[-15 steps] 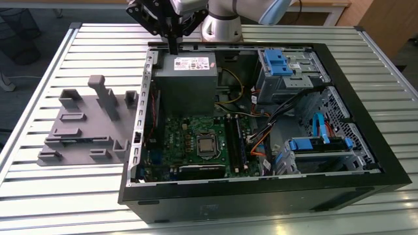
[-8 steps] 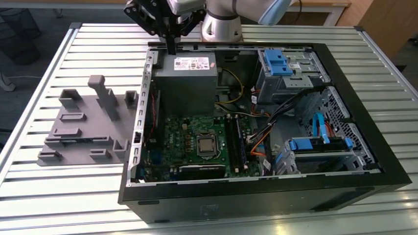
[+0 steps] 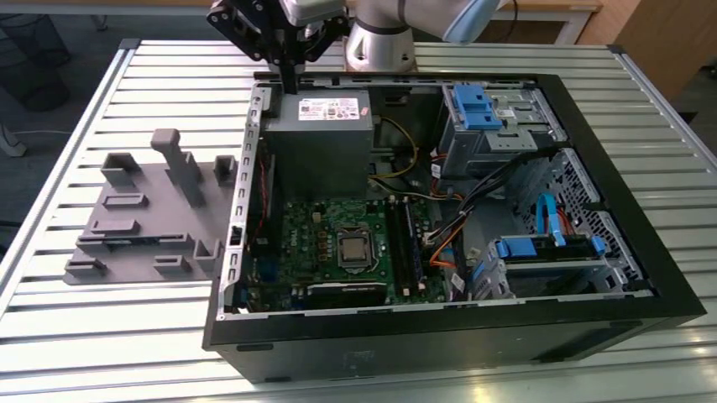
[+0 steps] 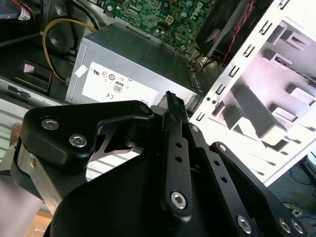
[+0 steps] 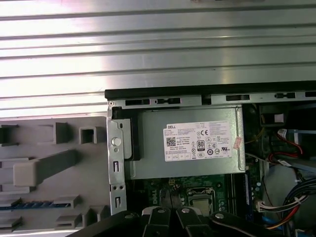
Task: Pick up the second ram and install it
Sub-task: 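Reach for the second ram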
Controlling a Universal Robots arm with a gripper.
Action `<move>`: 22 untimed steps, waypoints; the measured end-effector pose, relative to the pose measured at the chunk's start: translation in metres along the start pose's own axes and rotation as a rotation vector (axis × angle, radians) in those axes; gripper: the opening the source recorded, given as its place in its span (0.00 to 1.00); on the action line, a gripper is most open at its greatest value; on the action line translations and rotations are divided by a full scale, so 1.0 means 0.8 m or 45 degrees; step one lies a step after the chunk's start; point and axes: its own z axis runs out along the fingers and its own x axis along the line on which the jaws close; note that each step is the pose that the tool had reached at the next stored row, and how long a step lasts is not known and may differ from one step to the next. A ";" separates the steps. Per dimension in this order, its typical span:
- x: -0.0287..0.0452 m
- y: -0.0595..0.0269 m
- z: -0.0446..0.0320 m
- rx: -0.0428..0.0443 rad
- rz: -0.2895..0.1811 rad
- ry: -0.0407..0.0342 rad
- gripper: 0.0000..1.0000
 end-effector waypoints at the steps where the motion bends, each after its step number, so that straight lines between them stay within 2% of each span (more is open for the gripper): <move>1: 0.0006 0.000 0.0000 0.000 0.000 0.0000 0.11; 22: 0.0127 -0.001 0.0002 0.000 0.000 0.0000 0.11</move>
